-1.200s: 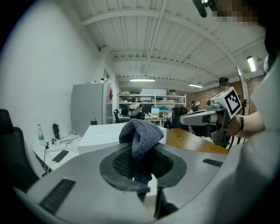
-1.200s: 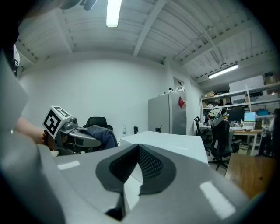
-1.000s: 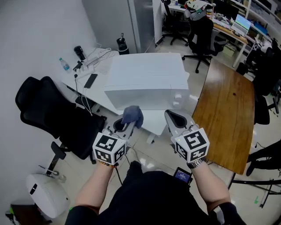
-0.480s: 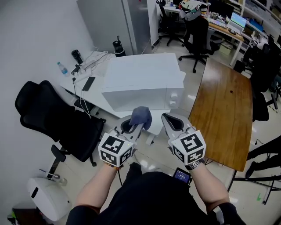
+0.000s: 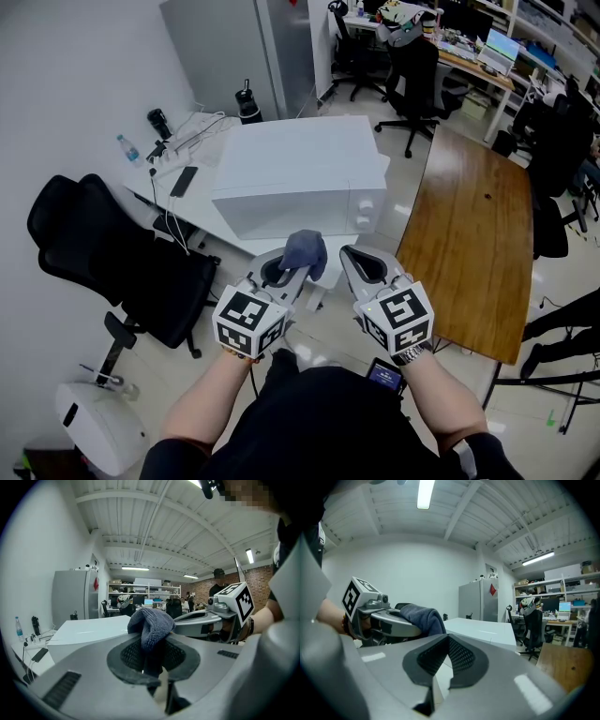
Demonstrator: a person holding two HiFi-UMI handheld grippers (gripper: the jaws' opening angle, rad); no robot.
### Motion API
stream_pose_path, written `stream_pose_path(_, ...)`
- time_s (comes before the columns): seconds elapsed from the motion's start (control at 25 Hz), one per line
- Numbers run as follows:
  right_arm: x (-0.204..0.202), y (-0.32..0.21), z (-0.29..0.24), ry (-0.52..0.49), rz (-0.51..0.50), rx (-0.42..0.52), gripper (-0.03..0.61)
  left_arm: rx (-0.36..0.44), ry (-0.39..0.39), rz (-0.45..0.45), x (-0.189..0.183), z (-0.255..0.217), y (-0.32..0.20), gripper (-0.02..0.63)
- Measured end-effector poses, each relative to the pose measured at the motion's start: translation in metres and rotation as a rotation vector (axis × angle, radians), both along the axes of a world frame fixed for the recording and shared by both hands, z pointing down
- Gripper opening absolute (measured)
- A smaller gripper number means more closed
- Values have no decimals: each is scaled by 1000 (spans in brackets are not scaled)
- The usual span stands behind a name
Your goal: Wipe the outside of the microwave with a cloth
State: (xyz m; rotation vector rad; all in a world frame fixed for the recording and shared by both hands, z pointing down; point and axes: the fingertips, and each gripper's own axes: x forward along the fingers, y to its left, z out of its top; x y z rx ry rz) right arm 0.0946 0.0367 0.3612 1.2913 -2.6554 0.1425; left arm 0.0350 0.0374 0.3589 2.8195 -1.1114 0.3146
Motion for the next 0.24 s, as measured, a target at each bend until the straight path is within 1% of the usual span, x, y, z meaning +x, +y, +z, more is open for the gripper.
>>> stream_pose_path(0.24, -1, 2, 1, 4, 0, -2, 0, -1, 1, 5, 2, 0, 2, 57)
